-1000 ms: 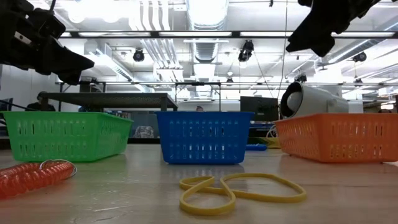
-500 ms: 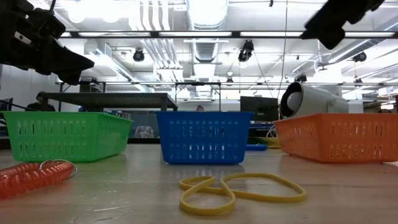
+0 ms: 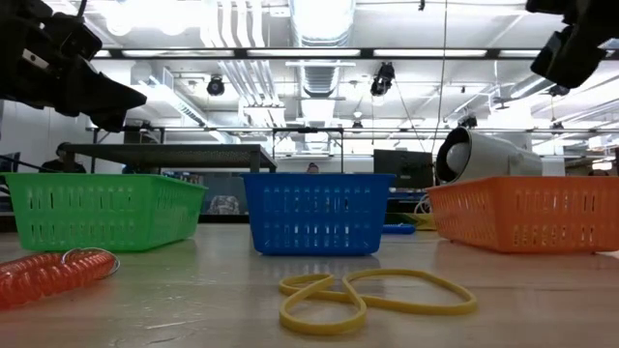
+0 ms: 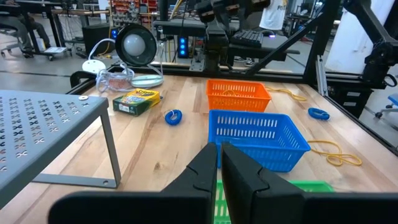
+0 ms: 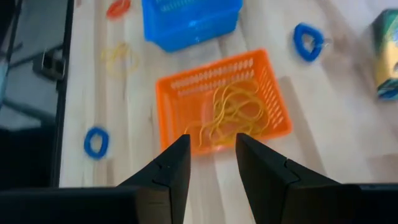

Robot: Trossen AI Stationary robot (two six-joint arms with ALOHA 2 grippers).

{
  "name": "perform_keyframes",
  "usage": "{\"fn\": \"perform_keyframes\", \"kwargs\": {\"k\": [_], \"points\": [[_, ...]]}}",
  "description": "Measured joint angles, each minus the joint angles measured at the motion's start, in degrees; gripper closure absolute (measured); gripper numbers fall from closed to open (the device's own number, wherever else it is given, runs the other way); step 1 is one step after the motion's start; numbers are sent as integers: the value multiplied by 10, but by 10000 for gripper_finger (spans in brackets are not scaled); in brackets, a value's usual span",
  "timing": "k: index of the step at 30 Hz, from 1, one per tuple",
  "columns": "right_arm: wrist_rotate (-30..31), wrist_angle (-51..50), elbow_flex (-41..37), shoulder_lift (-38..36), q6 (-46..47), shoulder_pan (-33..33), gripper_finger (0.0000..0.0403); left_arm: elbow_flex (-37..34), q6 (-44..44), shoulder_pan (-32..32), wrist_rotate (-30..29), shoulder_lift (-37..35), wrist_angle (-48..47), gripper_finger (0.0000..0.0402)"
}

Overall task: Pick & Place Office Desk Supplies
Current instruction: Put the yellow rubber band into the orange bin

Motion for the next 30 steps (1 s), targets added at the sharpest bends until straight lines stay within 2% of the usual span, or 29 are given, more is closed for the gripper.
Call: {"fn": "perform_keyframes", "kwargs": {"k": [13,30], "points": [[-3,-36,-1,0,-36,71,293,0,0,0,0,0,0,374],[-20,-55,-78,1,113,179,292,0,0,0,0,0,0,374]]}}
